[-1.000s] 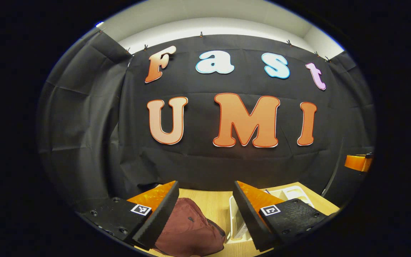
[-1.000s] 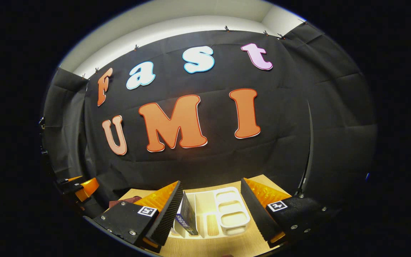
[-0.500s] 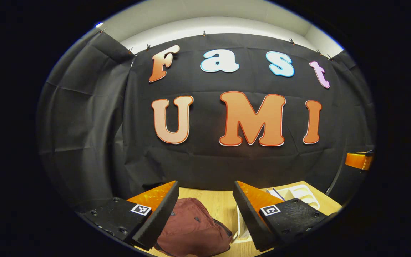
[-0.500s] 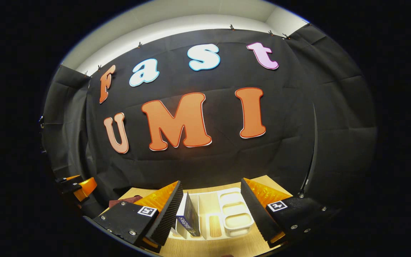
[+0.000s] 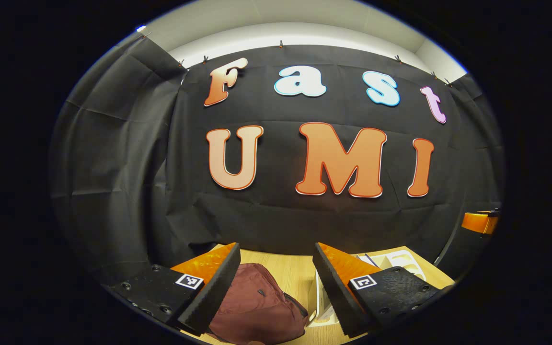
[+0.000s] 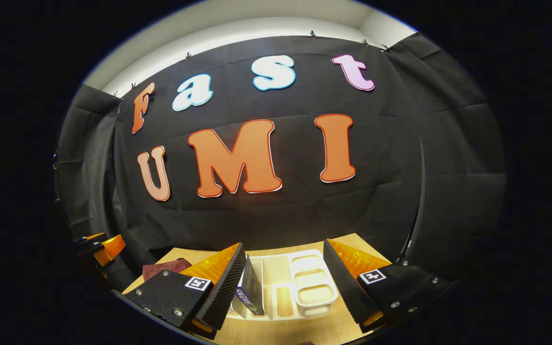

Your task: Open the schoolbag, grab two books from the bookshelf and put them into the schoolbag.

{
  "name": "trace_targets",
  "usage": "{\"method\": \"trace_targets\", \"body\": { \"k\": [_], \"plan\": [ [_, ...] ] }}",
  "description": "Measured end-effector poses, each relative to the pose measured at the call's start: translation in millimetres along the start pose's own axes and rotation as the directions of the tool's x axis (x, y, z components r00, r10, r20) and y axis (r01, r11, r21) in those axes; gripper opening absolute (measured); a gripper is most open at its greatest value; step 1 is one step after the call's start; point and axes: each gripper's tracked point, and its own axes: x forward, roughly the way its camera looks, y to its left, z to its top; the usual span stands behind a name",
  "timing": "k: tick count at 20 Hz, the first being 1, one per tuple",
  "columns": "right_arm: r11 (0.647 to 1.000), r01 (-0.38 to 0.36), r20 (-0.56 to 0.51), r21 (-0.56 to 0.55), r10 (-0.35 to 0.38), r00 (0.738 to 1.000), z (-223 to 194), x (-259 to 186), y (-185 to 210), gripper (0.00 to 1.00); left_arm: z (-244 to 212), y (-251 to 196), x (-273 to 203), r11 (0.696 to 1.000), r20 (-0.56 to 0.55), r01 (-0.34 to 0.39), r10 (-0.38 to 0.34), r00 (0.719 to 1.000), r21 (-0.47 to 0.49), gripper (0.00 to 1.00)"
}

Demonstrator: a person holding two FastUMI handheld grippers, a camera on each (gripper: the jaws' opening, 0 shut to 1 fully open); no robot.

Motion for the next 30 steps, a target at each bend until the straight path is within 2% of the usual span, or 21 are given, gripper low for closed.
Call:
{"method": "trace_targets", "body": {
  "k": [9, 17, 24, 30],
  "plan": [
    [1.0, -0.003, -0.001, -0.021, 0.003, 1.0, -1.5, -0.8, 1.4, 0.96, -5.2, -2.9, -2.3, 1.0, -0.01, 0.014, -0.013, 1.0, 0.018, 0.95],
    [1.0, 0.003, -0.015, 0.01, -0.003, 1.0, -5.9, 1.9, -3.3, 0.96, -6.4, 1.6, -1.4, 0.999, -0.007, 0.007, -0.006, 1.0, 0.044, 0.95],
    [1.0, 0.016, -0.039, 0.015, -0.015, 0.999, -15.9, 2.7, -8.1, 0.96, -22.7, 5.5, 0.7, 0.991, -0.035, 0.004, 0.001, 0.999, 0.134, 0.95],
    [0.999, 0.046, -0.074, 0.009, -0.045, 0.996, -30.0, 4.2, -18.8, 0.96, -74.5, 15.8, -2.7, 0.969, -0.138, 0.027, 0.007, 0.99, 0.245, 0.96]
  ]
}}
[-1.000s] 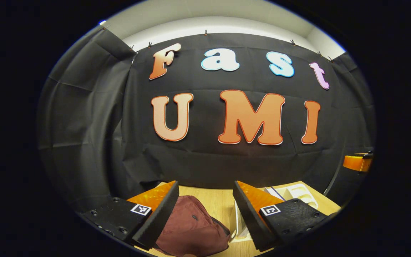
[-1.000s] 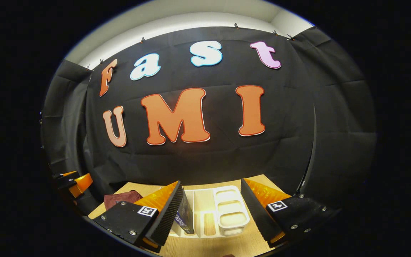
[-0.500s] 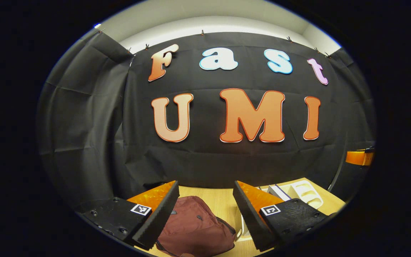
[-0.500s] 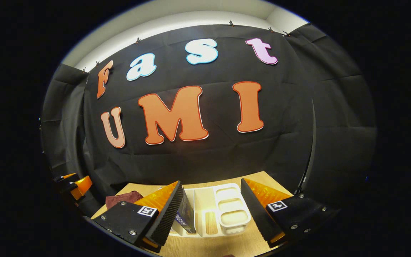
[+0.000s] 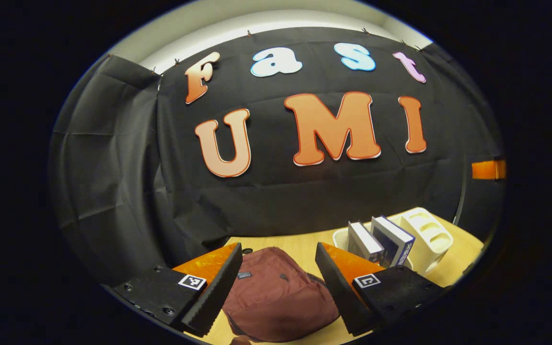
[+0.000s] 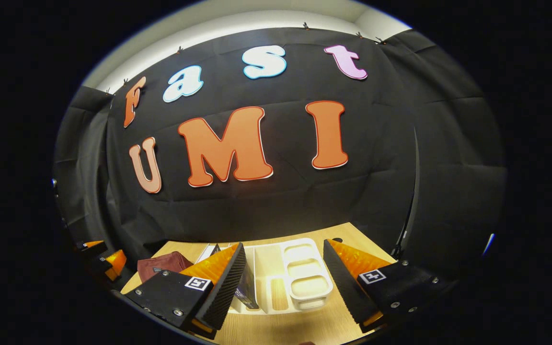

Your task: Open the schoolbag, grab two books from the bookshelf and put them into the schoolbag.

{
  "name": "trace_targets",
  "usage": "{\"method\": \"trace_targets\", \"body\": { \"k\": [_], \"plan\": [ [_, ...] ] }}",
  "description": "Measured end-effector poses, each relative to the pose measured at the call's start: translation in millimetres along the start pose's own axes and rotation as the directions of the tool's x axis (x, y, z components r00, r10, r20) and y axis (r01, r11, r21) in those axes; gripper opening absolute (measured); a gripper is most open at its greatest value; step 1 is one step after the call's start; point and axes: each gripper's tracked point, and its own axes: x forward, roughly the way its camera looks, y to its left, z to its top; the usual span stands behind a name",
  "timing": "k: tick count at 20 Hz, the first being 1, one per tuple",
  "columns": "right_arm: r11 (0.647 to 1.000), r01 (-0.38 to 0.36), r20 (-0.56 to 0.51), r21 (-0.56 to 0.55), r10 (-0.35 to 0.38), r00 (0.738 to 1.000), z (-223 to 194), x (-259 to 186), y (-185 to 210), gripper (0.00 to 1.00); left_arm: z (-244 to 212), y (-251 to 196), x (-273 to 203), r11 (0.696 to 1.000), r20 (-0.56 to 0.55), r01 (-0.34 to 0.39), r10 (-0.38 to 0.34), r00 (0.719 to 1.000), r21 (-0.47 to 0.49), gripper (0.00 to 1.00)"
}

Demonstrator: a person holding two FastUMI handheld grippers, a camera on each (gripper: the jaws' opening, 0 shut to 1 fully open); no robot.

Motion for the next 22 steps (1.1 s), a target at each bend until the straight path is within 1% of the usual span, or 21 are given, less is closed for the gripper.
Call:
{"method": "trace_targets", "body": {
  "k": [4, 8, 9, 10, 11, 13, 15, 17, 19, 22],
  "plan": [
    [1.0, 0.017, -0.035, -0.012, -0.018, 0.999, -12.1, 1.6, -4.6, 0.96, -45.6, -10.8, -0.9, 0.992, -0.081, 0.039, -0.029, 0.996, 0.124, 0.96],
    [0.999, 0.035, -0.085, -0.037, -0.038, 0.996, -30.3, 3.5, -11.2, 0.97, -98.6, -27.9, -4.4, 0.974, -0.176, 0.107, -0.071, 0.982, 0.2, 0.96],
    [0.998, 0.044, -0.099, -0.044, -0.048, 0.994, -36.3, 4.3, -15.3, 0.97, -113.7, -31.8, -7.8, 0.965, -0.207, 0.125, -0.077, 0.975, 0.229, 1.0],
    [0.998, 0.051, -0.113, -0.049, -0.056, 0.992, -41.0, 5.1, -19.4, 0.97, -128.2, -37.8, -10.7, 0.954, -0.239, 0.152, -0.09, 0.967, 0.257, 0.96],
    [0.997, 0.055, -0.128, -0.05, -0.061, 0.99, -47.0, 5.6, -22.1, 0.97, -142.8, -43.4, -11.4, 0.943, -0.27, 0.173, -0.094, 0.958, 0.283, 0.98],
    [0.997, 0.066, -0.153, -0.045, -0.072, 0.986, -54.4, 6.9, -29.7, 0.97, -173.5, -56.5, -16.7, 0.924, -0.338, 0.217, -0.104, 0.935, 0.315, 0.99],
    [0.996, 0.076, -0.176, -0.045, -0.083, 0.981, -61.0, 8.7, -38.4, 0.96, -198.9, -75.2, -18.0, 0.902, -0.384, 0.272, -0.133, 0.914, 0.334, 1.0],
    [0.995, 0.089, -0.191, -0.052, -0.097, 0.977, -64.6, 8.9, -48.4, 0.96, -227.0, -87.6, -19.0, 0.874, -0.443, 0.311, -0.127, 0.887, 0.372, 1.0],
    [0.993, 0.1, -0.201, -0.055, -0.109, 0.973, -66.3, 9.3, -58.8, 0.97, -249.8, -91.0, -14.6, 0.847, -0.488, 0.343, -0.117, 0.865, 0.406, 1.0],
    [0.991, 0.118, -0.217, -0.061, -0.128, 0.968, -70.9, 10.7, -74.2, 0.96, -278.6, -98.5, -2.4, 0.823, -0.553, 0.393, -0.118, 0.825, 0.41, 1.0]
  ]
}}
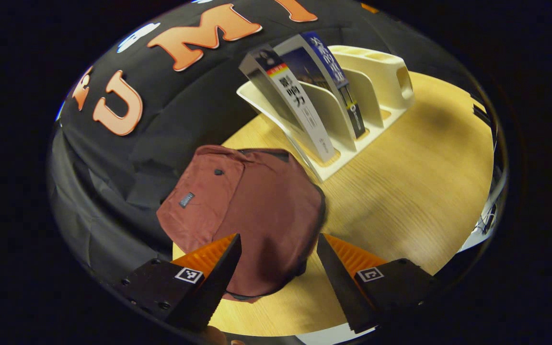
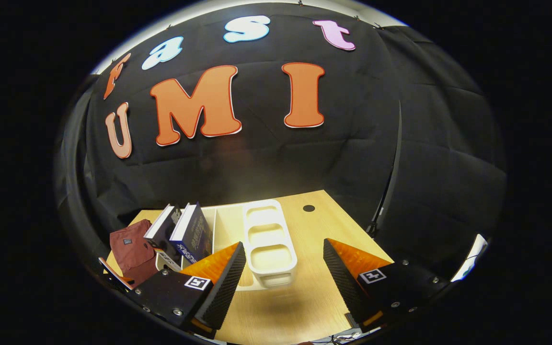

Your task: Open the schoolbag, grab two books from the bookshelf and put them into the schoolbag.

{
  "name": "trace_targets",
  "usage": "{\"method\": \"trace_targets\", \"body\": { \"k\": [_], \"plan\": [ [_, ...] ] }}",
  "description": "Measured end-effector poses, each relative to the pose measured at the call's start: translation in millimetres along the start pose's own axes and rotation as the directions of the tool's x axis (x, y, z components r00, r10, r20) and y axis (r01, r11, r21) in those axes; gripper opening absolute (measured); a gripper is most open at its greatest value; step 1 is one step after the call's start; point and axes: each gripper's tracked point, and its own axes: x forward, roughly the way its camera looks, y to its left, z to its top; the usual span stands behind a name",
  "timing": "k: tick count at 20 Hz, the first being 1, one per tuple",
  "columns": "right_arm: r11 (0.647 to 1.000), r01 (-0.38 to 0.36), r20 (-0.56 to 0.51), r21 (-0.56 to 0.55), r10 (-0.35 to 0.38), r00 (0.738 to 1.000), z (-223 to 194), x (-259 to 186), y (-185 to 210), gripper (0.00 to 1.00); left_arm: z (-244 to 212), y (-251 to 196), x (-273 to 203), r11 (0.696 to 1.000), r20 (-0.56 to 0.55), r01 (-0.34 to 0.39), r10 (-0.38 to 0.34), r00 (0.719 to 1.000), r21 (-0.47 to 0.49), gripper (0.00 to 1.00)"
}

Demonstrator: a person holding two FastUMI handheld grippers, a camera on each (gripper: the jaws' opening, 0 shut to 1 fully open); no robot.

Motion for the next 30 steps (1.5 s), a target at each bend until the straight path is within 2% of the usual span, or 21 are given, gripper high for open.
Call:
{"method": "trace_targets", "body": {
  "k": [2, 6, 13, 14, 16, 17, 18, 19, 21, 22, 23, 25, 27, 30],
  "plan": [
    [1.0, 0.006, -0.018, 0.009, -0.006, 1.0, -3.5, 1.5, -6.4, 0.96, -6.1, 1.2, 10.5, 1.0, -0.037, 0.009, -0.008, 0.999, 0.015, 0.99],
    [1.0, 0.0, -0.041, 0.017, 0.001, 0.999, -9.6, 6.2, -8.6, 0.97, -10.4, 18.2, 18.0, 0.997, -0.071, -0.049, 0.052, 0.996, 0.052, 0.98],
    [0.999, -0.046, -0.047, 0.013, 0.047, 0.998, -10.0, 9.2, 10.0, 0.97, -14.9, 17.2, 25.0, 1.0, -0.102, 0.016, -0.016, 0.995, 0.003, 0.98],
    [0.999, -0.048, -0.047, 0.013, 0.049, 0.998, -9.0, 9.1, 10.7, 1.0, -14.8, 13.7, 26.4, 0.999, -0.105, 0.043, -0.044, 0.993, -0.01, 0.97],
    [0.999, -0.047, -0.044, 0.006, 0.048, 0.998, -8.8, 8.9, 13.4, 0.97, -15.9, 4.4, 29.2, 0.994, -0.113, 0.1, -0.105, 0.988, -0.046, 0.89],
    [0.999, -0.047, -0.043, 0.002, 0.047, 0.998, -8.3, 9.1, 13.8, 1.0, -16.8, 3.6, 29.4, 0.993, -0.125, 0.113, -0.116, 0.985, -0.037, 0.71],
    [0.999, -0.044, -0.044, 0.001, 0.044, 0.998, -8.2, 8.6, 14.0, 0.97, -16.2, 4.7, 29.7, 0.993, -0.127, 0.116, -0.117, 0.985, -0.019, 0.53],
    [0.999, -0.045, -0.044, 0.003, 0.045, 0.998, -8.1, 7.6, 13.1, 0.97, -14.2, 5.9, 27.8, 0.994, -0.126, 0.112, -0.111, 0.986, -0.003, 0.55],
    [0.999, -0.048, -0.045, 0.016, 0.049, 0.998, -7.9, 7.8, 14.2, 1.0, -11.4, 7.5, 26.7, 0.995, -0.117, 0.097, -0.093, 0.989, 0.03, 0.43],
    [0.999, -0.048, -0.045, 0.022, 0.049, 0.998, -7.8, 7.6, 13.2, 0.97, -10.6, 9.0, 25.7, 0.995, -0.118, 0.088, -0.082, 0.99, 0.047, 0.36],
    [0.999, -0.048, -0.044, 0.026, 0.049, 0.998, -7.5, 7.2, 13.5, 0.97, -9.8, 9.7, 25.7, 0.995, -0.119, 0.083, -0.076, 0.99, 0.059, 0.18],
    [0.998, -0.049, -0.044, 0.031, 0.051, 0.998, -7.9, 6.9, 14.8, 0.97, -8.2, 12.4, 23.5, 0.994, -0.118, 0.086, -0.077, 0.99, 0.073, 0.05],
    [0.997, -0.057, -0.042, 0.044, 0.059, 0.997, -8.0, 6.1, 15.4, 0.97, -8.1, 12.3, 25.0, 0.993, -0.129, 0.103, -0.095, 0.987, 0.058, 0.01],
    [0.995, -0.063, -0.047, 0.083, 0.067, 0.997, -8.3, 4.7, 13.6, 0.97, -8.6, 12.3, 24.4, 0.989, -0.163, 0.142, -0.135, 0.977, 0.032, 0.01]
  ]
}}
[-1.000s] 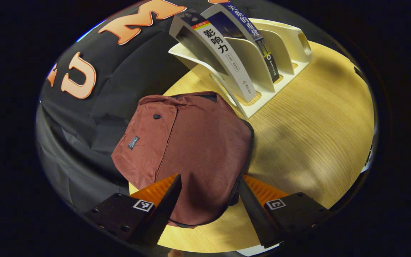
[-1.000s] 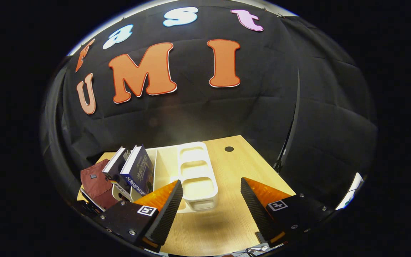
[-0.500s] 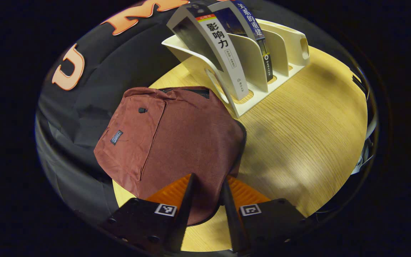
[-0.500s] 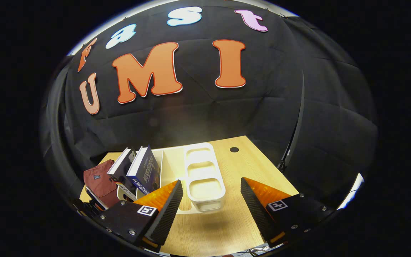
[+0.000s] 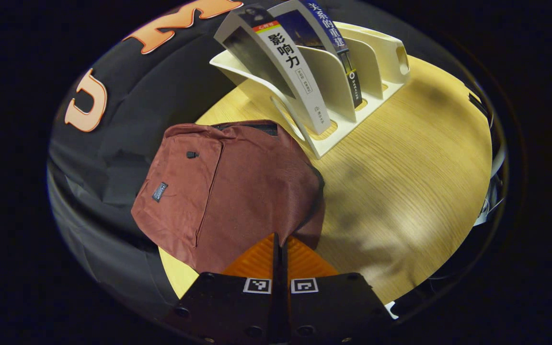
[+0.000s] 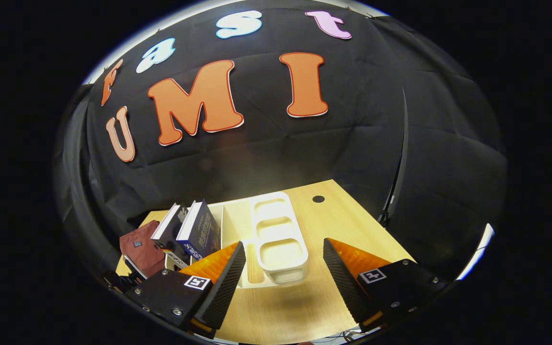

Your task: Open the schoolbag, grab two books from the bookshelf and put them into the schoolbag.

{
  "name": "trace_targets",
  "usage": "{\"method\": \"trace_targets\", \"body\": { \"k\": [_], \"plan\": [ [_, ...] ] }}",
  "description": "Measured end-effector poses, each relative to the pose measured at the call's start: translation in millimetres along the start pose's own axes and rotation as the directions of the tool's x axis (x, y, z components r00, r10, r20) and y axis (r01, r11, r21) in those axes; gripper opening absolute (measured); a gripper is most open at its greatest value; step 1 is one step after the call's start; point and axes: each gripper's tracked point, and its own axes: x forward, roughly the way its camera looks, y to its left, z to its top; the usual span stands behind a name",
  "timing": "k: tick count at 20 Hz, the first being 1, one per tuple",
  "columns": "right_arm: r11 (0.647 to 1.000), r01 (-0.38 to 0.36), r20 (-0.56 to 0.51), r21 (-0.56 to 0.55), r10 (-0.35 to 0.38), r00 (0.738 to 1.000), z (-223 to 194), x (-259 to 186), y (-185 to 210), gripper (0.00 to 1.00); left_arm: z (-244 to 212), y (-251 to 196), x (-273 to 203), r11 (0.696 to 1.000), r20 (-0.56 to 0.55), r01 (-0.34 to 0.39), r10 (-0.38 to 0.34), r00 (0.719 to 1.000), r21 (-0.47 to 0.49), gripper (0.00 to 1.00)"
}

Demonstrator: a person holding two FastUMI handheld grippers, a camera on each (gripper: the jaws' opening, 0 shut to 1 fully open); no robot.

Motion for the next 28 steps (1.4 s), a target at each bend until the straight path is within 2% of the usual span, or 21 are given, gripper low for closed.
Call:
{"method": "trace_targets", "body": {
  "k": [5, 8, 11, 14, 17, 19, 21, 24, 28],
  "plan": [
    [0.997, -0.067, -0.037, 0.036, 0.068, 0.997, -9.6, -2.5, 7.7, 0.97, 7.8, 9.8, -12.1, 0.996, -0.007, 0.09, -0.09, 0.996, -0.027, 0.01],
    [0.992, -0.073, -0.057, 0.101, 0.079, 0.995, -14.6, -1.2, 11.4, 0.97, 12.7, 18.6, -21.7, 0.988, -0.025, 0.153, -0.154, 0.988, -0.016, 0.01],
    [0.985, -0.046, -0.037, 0.164, 0.053, 0.998, -13.0, -6.1, 21.9, 0.97, 20.2, 32.3, -34.8, 0.97, -0.017, 0.242, -0.242, 0.97, 0.032, 0.0],
    [0.983, -0.004, -0.016, 0.182, 0.007, 1.0, -11.9, -18.6, 37.1, 0.97, 26.2, 58.0, -50.7, 0.951, -0.033, 0.31, -0.309, 0.95, 0.021, 0.01],
    [0.984, 0.021, -0.017, 0.178, -0.018, 1.0, -21.1, -27.1, 62.1, 0.97, 37.4, 90.5, -70.6, 0.932, 0.0, 0.36, -0.36, 0.933, 0.04, 0.01],
    [0.984, 0.049, -0.019, 0.171, -0.047, 0.999, -27.4, -32.2, 76.9, 0.97, 42.7, 120.4, -82.1, 0.932, 0.006, 0.359, -0.36, 0.933, 0.06, 0.01],
    [0.984, 0.1, -0.018, 0.149, -0.099, 0.995, -33.5, -37.2, 88.2, 0.97, 52.8, 153.8, -82.9, 0.942, 0.026, 0.318, -0.322, 0.946, 0.104, 0.01],
    [0.984, 0.079, -0.017, 0.159, -0.077, 0.997, -27.6, -51.8, 118.1, 0.97, 71.8, 195.2, -83.8, 0.953, 0.072, 0.259, -0.273, 0.959, 0.154, 0.01],
    [0.995, 0.074, -0.027, 0.059, -0.073, 0.997, -18.9, -64.4, 136.9, 0.97, 99.8, 237.1, -91.8, 0.967, 0.157, 0.218, -0.238, 0.959, 0.135, 0.01]
  ]
}}
